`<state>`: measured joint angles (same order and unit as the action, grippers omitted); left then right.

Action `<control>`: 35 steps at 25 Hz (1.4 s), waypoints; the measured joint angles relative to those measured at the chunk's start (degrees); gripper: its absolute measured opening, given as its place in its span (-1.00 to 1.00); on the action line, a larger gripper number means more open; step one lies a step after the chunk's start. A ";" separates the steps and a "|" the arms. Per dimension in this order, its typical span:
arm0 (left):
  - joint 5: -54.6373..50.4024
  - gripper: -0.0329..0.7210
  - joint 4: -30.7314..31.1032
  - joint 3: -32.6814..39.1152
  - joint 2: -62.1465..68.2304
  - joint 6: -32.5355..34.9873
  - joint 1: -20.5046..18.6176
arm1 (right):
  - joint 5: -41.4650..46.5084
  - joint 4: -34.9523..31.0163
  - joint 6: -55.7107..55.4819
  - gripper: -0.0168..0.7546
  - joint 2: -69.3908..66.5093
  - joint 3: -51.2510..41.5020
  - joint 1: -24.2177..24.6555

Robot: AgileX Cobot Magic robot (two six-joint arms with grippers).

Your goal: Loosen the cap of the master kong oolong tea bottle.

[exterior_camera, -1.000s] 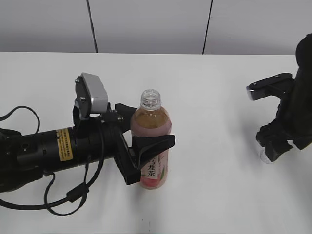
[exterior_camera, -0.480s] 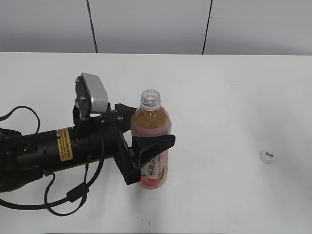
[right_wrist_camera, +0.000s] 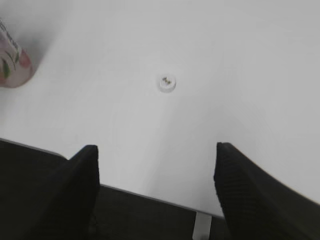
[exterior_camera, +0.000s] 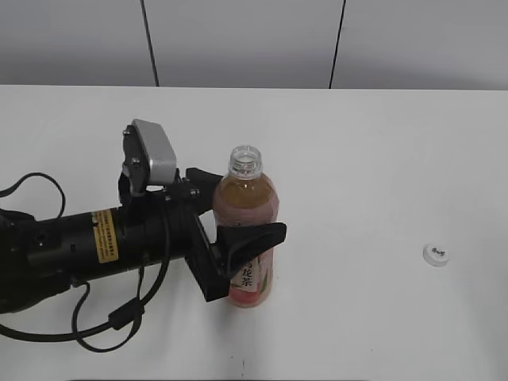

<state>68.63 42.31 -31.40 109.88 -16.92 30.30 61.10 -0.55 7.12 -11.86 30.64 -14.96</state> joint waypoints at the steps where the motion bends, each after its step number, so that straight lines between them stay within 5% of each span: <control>1: -0.09 0.46 0.05 0.00 0.00 0.00 0.00 | 0.16 0.00 0.06 0.45 2.04 -0.25 0.00; 8: 0.28 0.65 0.05 0.00 0.00 0.00 0.00 | 1.49 0.00 0.16 0.45 8.14 -1.21 0.00; 35: 0.48 0.65 -2.33 0.00 -3.66 -0.35 0.00 | 1.60 0.00 0.23 0.45 8.14 -1.23 0.00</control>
<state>69.11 39.98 -31.40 106.23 -17.27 30.30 62.69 -0.55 7.35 -3.72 29.42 -14.96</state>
